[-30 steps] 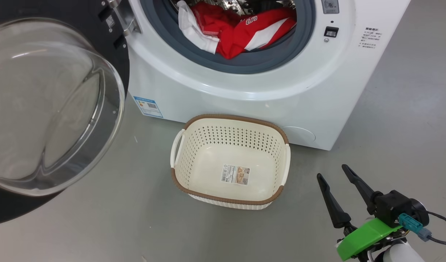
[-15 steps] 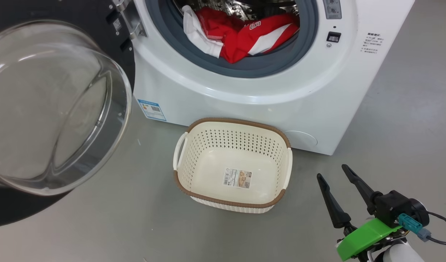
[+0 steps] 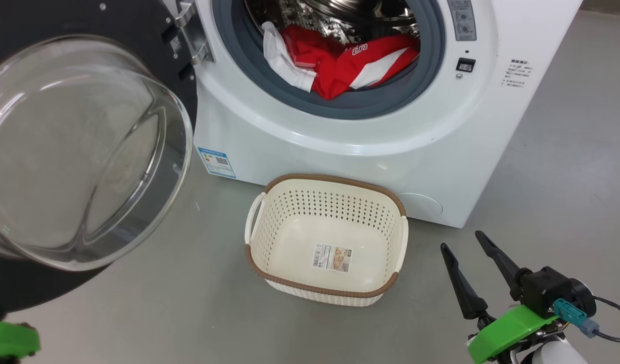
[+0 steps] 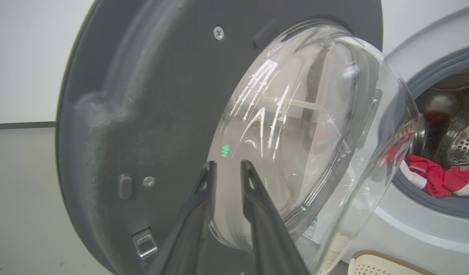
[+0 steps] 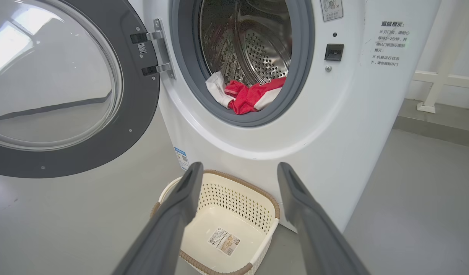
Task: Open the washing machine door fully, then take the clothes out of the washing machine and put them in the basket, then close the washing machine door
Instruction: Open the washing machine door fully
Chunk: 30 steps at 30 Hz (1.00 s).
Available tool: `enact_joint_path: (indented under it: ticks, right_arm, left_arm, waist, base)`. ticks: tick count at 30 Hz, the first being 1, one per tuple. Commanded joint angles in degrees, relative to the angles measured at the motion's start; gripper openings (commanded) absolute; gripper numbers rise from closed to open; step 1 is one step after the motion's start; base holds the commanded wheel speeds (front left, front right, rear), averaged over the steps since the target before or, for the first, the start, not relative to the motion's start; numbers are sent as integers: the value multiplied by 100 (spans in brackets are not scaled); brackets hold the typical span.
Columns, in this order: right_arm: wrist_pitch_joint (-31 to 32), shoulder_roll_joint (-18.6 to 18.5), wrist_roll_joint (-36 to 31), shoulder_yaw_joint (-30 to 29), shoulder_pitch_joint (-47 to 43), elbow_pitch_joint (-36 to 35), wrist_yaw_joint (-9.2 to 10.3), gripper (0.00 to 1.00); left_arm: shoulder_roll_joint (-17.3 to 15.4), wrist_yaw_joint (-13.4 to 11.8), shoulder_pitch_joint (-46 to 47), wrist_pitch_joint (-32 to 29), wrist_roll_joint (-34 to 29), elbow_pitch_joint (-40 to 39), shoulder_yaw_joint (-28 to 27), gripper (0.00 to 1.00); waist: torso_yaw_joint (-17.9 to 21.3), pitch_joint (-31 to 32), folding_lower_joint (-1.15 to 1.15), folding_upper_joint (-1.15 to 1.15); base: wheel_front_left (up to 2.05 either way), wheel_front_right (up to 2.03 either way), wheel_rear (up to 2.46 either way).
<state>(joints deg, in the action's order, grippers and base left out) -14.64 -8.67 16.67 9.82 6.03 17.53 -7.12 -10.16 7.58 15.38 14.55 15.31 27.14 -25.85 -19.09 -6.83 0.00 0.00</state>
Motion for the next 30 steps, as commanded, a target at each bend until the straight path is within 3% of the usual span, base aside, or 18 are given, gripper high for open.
enact_joint_path:
  ticks: [1, 2, 3, 4, 13, 17, 30]
  right_arm:
    - [-36, -11, 48, 83, 31, -124, -36, 100]
    - [-36, -8, 51, 78, 22, -124, -36, 100]
    - [-36, -5, 53, 74, 12, -124, -36, 100]
    - [-36, -1, 55, 69, 3, -125, -36, 100]
    - [-36, 34, 89, -6, -75, -161, -36, 100]
    - [-36, 87, 105, -157, -150, -212, -36, 100]
    - [-36, 126, 83, -447, -332, -346, -36, 100]
  left_arm:
    - [-185, -9, -66, 45, 43, -221, -79, 43]
    - [-157, -9, -128, 45, 69, -281, -28, 50]
    - [-133, -9, -191, 45, 88, -335, 5, 88]
    - [-105, -9, -249, 45, 95, -390, 33, 100]
    - [55, -9, -787, 45, 237, -928, 649, 100]
    - [-19, -9, -1006, 45, 431, -1102, 1220, 100]
    - [-191, -9, -1252, 45, 756, -1437, 2176, 100]
  waist:
    - [1, 28, 0, 0]
    - [5, 43, 0, 0]
    - [11, 56, 0, 0]
    - [19, 71, 0, 0]
    - [212, 159, 0, 0]
    - [392, 196, 0, 0]
    - [1127, 239, 0, 0]
  base:
    - [0, 0, 0]
    - [0, 0, 0]
    - [0, 0, 0]
    - [0, 0, 0]
    - [0, 0, 0]
    - [0, 0, 0]
    - [0, 0, 0]
